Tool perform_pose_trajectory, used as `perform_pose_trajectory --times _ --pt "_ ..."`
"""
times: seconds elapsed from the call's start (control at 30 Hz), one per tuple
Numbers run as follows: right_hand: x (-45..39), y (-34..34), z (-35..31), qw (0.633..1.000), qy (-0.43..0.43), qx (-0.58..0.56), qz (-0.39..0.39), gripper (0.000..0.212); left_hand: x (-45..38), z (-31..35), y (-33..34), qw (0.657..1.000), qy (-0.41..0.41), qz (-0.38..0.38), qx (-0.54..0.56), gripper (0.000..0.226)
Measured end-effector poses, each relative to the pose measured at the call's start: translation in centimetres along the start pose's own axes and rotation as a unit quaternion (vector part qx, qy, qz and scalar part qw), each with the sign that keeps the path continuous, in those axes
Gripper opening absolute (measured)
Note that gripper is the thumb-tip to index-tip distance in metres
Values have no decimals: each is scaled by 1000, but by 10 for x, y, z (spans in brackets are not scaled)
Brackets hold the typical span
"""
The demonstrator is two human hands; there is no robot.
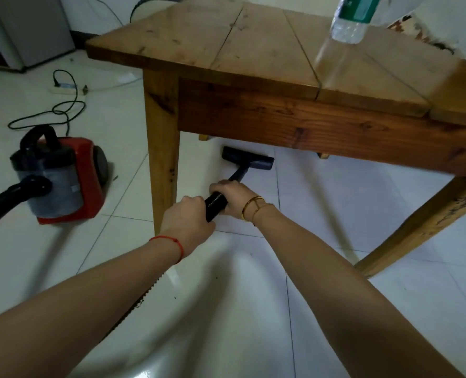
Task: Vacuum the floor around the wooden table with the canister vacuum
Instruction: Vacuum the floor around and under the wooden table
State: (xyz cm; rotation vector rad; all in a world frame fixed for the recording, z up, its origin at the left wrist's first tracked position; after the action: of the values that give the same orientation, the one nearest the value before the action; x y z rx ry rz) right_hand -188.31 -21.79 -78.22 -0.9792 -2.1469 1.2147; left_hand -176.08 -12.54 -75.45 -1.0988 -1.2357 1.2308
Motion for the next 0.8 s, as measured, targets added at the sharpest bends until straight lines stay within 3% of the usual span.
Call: perform_pose_trajectory --times 0.5,0.8 --pt "6 21 -36 998 -57 29 -19 26 35 -28 4 999 -31 -16 -2 14" --pt "60 14 -76 999 -41 -26 -23 31 88 -28 -46 995 -1 -93 -29 21"
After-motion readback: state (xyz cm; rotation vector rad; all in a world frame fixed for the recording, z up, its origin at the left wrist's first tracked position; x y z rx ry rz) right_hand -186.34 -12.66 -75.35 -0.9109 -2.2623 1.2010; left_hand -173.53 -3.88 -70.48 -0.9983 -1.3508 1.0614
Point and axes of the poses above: each hand's wrist, its own x-axis away from the middle knuckle, its own y-axis out of the palm, z = x × y, the point moved 1 cm from there along -x, towards the middle knuckle, and after that the axes turned 15 degrees about -x, right-handed, at the moved point
